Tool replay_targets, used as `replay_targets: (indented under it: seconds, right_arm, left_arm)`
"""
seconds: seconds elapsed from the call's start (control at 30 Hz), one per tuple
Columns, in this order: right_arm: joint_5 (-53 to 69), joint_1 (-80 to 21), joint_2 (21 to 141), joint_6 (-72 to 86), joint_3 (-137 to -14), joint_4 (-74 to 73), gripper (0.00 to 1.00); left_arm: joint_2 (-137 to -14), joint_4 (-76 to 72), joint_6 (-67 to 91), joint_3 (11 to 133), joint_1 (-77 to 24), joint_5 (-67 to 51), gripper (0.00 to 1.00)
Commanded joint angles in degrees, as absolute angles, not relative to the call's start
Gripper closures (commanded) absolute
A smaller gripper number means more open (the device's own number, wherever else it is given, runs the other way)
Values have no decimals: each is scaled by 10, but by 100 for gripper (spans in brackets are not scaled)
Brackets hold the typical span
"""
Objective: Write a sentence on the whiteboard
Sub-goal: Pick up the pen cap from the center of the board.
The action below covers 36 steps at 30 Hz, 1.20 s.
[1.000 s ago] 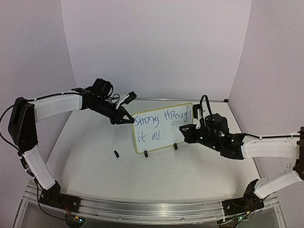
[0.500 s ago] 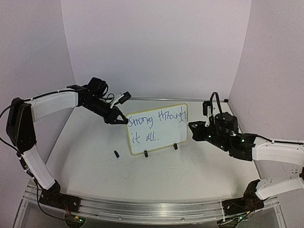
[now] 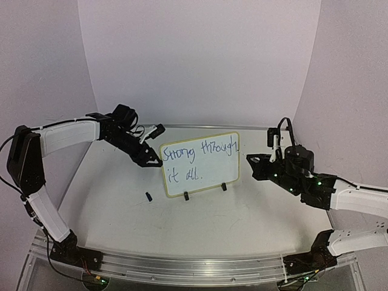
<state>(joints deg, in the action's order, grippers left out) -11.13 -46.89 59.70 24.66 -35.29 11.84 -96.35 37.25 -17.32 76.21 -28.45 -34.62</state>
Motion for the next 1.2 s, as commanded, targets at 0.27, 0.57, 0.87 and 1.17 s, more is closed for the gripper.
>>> replay_targets:
  seconds: [0.27, 0.57, 0.87, 1.17]
  right_arm:
    - [-105, -467, 591, 239, -347, 105, 100]
    - [-96, -467, 633, 237, -365, 105, 100]
    - [-96, -467, 646, 250, -359, 114, 100]
    - [-95, -467, 626, 259, -325, 141, 100]
  left_arm:
    - [-762, 127, 112, 506, -283, -164, 11]
    - [-747, 147, 436, 439, -308, -2, 19]
    - [-874, 234, 499, 529, -377, 39, 29]
    - [-971, 248, 498, 566, -384, 4, 48]
